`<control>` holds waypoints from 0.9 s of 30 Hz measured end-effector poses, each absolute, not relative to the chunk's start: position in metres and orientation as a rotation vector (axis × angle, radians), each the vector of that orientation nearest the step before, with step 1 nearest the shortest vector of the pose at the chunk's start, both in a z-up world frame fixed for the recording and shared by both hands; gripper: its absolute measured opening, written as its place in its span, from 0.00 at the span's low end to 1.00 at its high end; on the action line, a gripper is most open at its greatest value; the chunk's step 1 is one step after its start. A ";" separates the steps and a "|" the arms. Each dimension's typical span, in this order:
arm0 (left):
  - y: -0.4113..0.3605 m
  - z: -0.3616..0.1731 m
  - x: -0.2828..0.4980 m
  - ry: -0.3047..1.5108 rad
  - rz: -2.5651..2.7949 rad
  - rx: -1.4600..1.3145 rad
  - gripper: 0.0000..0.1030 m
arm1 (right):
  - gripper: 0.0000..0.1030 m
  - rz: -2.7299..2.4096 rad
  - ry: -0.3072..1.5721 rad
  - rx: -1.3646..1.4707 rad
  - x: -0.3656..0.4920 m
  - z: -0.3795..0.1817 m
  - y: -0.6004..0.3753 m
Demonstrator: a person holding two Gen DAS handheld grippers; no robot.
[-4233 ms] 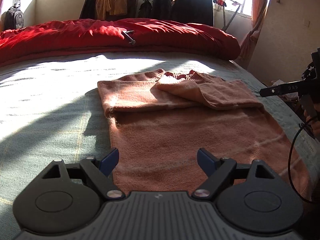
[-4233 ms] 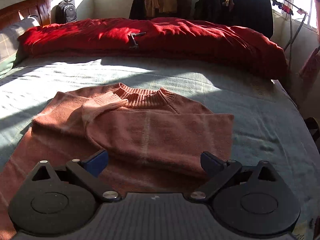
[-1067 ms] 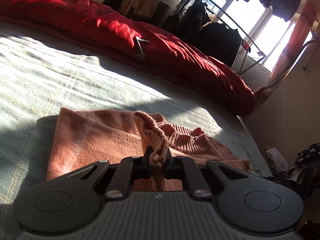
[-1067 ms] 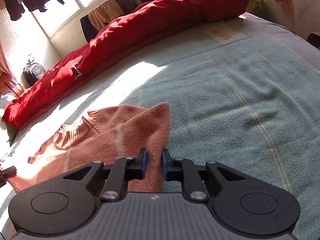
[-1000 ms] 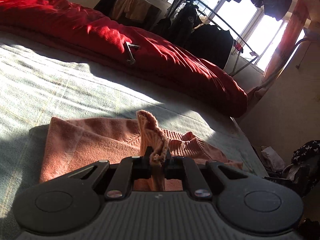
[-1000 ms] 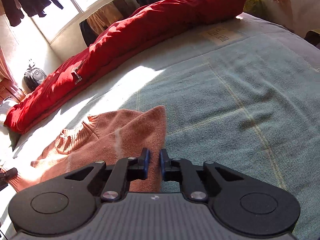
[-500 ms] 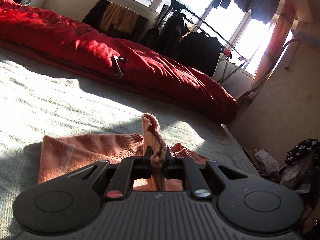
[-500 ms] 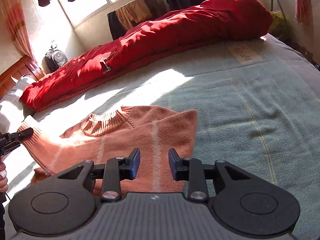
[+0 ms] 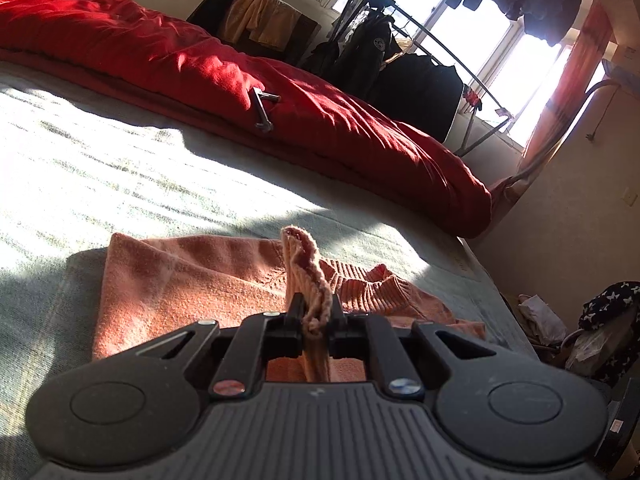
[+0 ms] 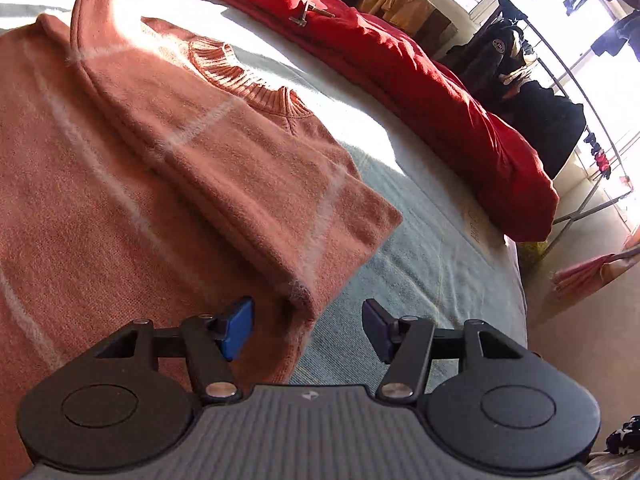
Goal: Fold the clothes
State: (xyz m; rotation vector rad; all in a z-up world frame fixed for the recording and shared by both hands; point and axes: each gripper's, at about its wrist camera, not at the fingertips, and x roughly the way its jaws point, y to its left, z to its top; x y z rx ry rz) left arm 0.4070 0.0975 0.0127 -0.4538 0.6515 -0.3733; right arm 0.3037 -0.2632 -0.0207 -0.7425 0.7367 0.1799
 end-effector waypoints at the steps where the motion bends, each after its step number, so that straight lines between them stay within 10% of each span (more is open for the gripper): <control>1: 0.097 0.013 0.406 0.651 -0.375 -0.452 0.08 | 0.52 0.173 0.720 -0.770 0.305 -0.023 -0.260; 3: 0.095 0.015 0.405 0.648 -0.379 -0.444 0.08 | 0.21 0.189 0.690 -0.802 0.306 -0.026 -0.253; 6: 0.094 0.016 0.405 0.648 -0.387 -0.443 0.08 | 0.15 0.165 0.670 -0.824 0.307 -0.028 -0.250; 14: 0.072 0.015 0.411 0.648 -0.451 -0.407 0.08 | 0.15 0.067 0.765 -0.521 0.317 -0.023 -0.296; 19: 0.080 0.027 0.410 0.604 -0.445 -0.420 0.08 | 0.37 0.082 0.771 -0.540 0.309 -0.017 -0.290; 27: 0.099 0.039 0.402 0.516 -0.445 -0.400 0.08 | 0.45 0.151 0.757 -0.407 0.295 0.003 -0.299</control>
